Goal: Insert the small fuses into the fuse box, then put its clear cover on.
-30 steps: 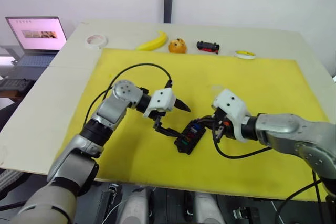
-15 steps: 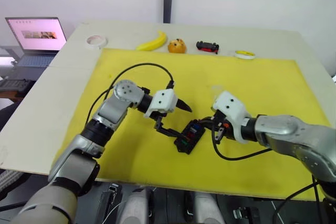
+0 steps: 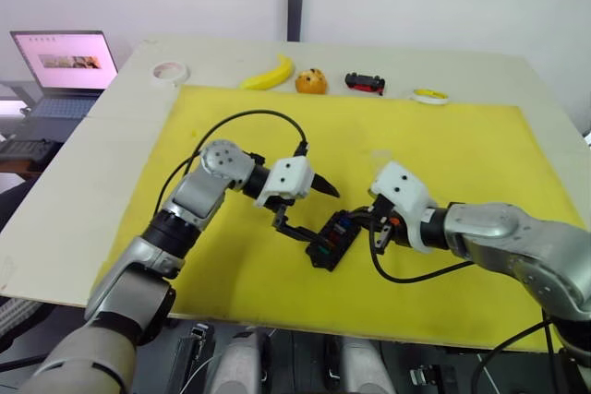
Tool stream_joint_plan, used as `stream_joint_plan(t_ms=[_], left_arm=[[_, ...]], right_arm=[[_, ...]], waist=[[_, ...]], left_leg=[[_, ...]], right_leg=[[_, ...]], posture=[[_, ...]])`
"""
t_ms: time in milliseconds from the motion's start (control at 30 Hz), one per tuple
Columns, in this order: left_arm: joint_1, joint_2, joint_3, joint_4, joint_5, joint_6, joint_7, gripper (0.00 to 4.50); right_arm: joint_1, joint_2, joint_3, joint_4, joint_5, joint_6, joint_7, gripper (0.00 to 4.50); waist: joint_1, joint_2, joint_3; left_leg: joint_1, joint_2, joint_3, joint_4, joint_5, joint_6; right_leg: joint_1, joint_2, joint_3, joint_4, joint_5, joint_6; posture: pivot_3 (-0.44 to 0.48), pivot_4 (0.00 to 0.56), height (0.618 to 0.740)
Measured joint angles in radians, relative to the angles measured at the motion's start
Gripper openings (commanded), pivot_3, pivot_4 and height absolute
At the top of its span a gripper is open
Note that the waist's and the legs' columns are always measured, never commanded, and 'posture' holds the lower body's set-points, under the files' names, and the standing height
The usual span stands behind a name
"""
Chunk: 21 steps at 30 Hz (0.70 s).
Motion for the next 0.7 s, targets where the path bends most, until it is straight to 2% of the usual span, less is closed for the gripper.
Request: stream_joint_plan(t_ms=[700], left_arm=[[0.030,0.008,0.000,-0.036,0.010,0.014,0.001,4.46]], right_arm=[[-0.059,0.017,0.004,-0.010,-0.037,0.081,0.057,0.00]], waist=[[0.000,0.000,0.000]], left_leg=[[0.000,0.000,-0.001,0.006,0.000,0.001]], right_leg=[[0.000,0.000,0.000,0.006,0.000,0.000]], posture=[[0.000,0.150,0.740]])
